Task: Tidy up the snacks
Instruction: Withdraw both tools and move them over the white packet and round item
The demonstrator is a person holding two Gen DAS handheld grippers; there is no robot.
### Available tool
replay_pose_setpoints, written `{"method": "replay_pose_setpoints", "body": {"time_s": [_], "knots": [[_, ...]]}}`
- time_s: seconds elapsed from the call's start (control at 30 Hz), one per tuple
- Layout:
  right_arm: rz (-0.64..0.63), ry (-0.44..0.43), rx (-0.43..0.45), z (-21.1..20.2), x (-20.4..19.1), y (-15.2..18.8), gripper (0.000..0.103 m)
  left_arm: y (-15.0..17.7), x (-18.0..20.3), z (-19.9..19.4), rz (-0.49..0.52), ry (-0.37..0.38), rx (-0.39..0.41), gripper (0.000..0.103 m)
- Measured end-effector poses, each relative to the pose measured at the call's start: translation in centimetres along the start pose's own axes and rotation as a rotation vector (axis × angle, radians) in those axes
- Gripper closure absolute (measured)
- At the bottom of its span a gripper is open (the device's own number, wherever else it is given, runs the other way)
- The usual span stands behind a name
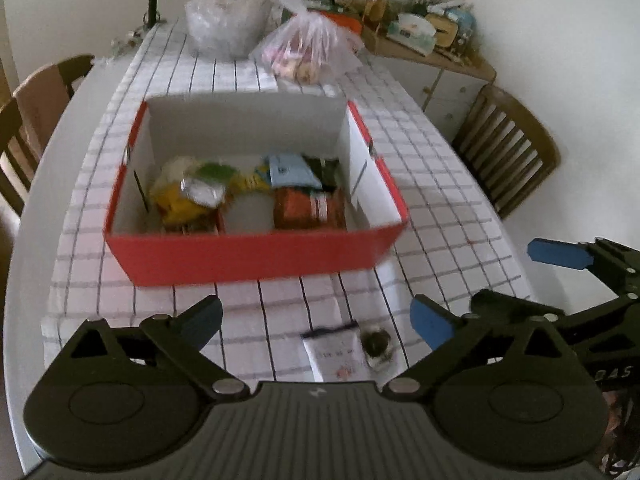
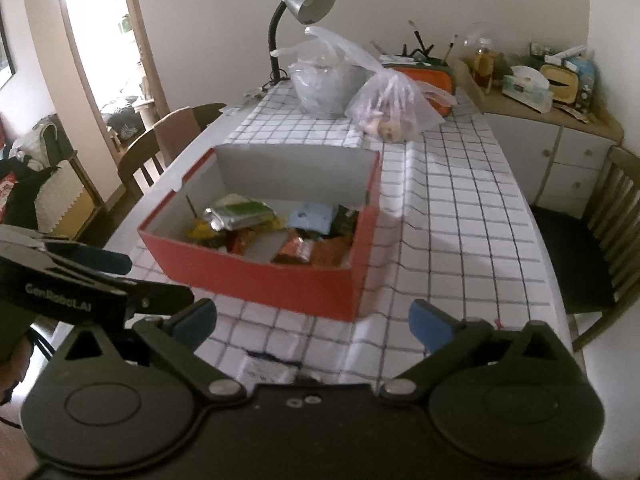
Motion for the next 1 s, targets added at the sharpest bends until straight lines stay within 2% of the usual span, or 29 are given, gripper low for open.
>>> {"method": "replay_pose_setpoints", "body": {"time_s": [0.27, 0.47, 0.83, 1.0], "knots": [[0.053, 0.016, -0.036, -0.7, 3.2, 4.6, 0.0, 4.3, 1.3, 3.1, 0.0, -0.067, -0.043, 0.002], [0.074, 0.014, -0.089, -0.7, 4.9, 7.5, 0.0, 6.8, 2.0, 6.7, 0.021, -0.127, -0.109, 0.002], [0.124, 0.002, -0.178, 0.3, 6.7, 10.2, 0.001, 8.5, 1.5, 11.5, 0.014, -0.21, -0.212, 0.003], [0.121, -0.001, -0.193, 0.6, 6.5, 10.5, 0.001, 8.8, 0.9, 12.5, 0.021, -0.239, -0.229, 0.004]]}}
Point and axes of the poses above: each gripper's, at about its wrist camera, not at the fingertips, and z roughly the way its jaws point, x to its right, y to its underside, the point moved 10 cm from there along z, roughly the way its jaws point, and after that the axes turned 2 degrees about y, right-handed, at the moved point
